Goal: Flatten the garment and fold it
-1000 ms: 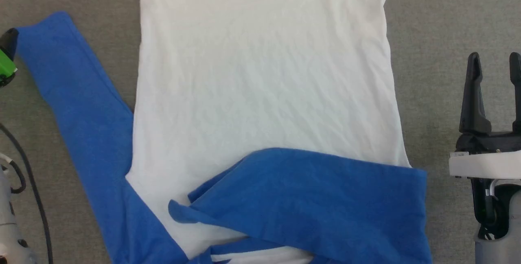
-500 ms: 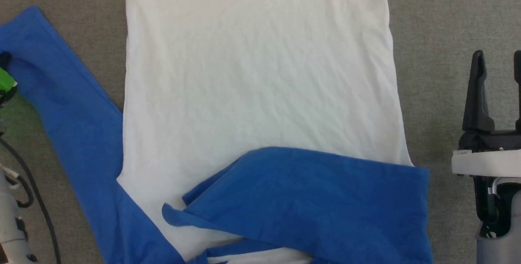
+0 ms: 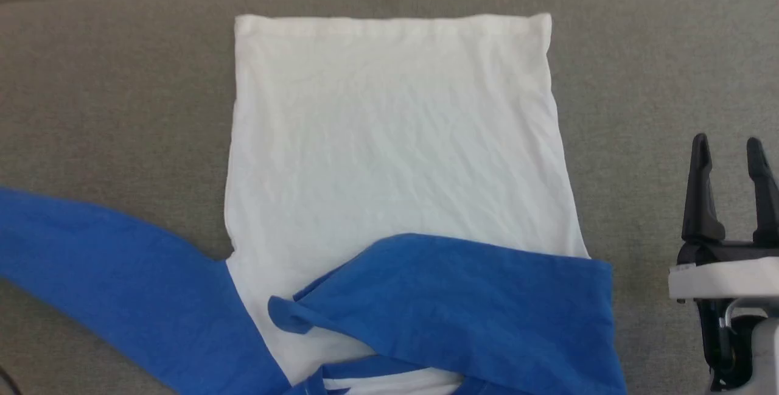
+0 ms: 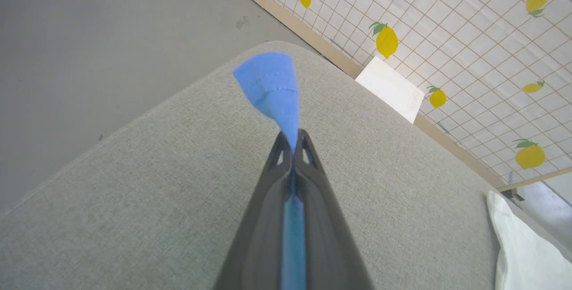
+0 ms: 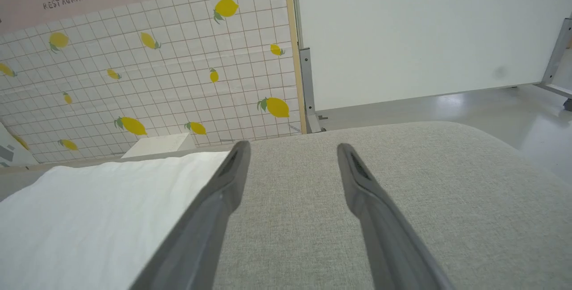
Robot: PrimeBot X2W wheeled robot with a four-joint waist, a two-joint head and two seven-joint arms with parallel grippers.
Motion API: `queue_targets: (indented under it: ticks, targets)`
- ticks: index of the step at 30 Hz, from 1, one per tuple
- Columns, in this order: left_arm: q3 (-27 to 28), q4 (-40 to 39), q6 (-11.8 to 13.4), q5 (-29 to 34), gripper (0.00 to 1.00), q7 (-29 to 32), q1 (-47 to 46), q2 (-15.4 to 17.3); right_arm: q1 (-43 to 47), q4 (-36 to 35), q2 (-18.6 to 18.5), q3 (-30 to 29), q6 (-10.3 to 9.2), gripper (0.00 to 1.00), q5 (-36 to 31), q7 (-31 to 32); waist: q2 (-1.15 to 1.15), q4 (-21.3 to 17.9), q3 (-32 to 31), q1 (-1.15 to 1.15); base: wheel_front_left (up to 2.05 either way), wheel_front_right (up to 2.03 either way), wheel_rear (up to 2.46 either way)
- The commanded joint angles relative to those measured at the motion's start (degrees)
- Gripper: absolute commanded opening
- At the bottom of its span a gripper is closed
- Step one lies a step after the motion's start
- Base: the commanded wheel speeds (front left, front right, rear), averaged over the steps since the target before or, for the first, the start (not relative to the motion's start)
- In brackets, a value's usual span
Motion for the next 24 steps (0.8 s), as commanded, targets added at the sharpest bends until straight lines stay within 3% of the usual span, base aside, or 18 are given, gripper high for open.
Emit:
queue_targets:
  ticks: [1, 9, 14, 18, 24]
  targets:
    - [1.6, -1.8, 0.2, -0.1, 0.00, 0.0, 4.6, 0.1, 1.5, 0.5, 0.0, -0.1, -0.08, 1.00, 0.9, -0.6, 0.00, 1.1, -6.1, 0.00, 0.00, 0.00, 0.00]
    - [4.4, -8.8, -0.1, -2.4, 0.00, 0.8, 10.6, -2.2, 3.5, 1.2, 0.0, -0.2, -0.08, 1.00, 1.8, -0.9, 0.00, 2.6, -9.2, 0.00, 0.00, 0.00, 0.00]
    - [1.9, -16.7, -2.0, -4.2, 0.00, 1.4, 10.7, -3.8, 3.9, 1.5, 0.0, 0.3, -0.08, 1.00, 1.9, -0.8, 0.00, 2.9, -10.5, 0.00, 0.00, 0.00, 0.00]
    - [-4.2, -24.0, -2.9, -4.1, 0.00, 3.0, 10.1, -5.9, 4.2, 2.0, 0.0, 0.6, -0.08, 1.00, 2.0, -0.7, 0.00, 3.1, -11.5, 0.00, 0.00, 0.00, 0.00]
    - [-20.4, -30.6, -4.2, -3.5, 0.00, 6.6, 8.1, -11.4, 4.1, 1.9, 0.0, 0.8, -0.08, 1.00, 2.1, -0.6, 0.00, 2.6, -12.0, 0.00, 0.00, 0.00, 0.00]
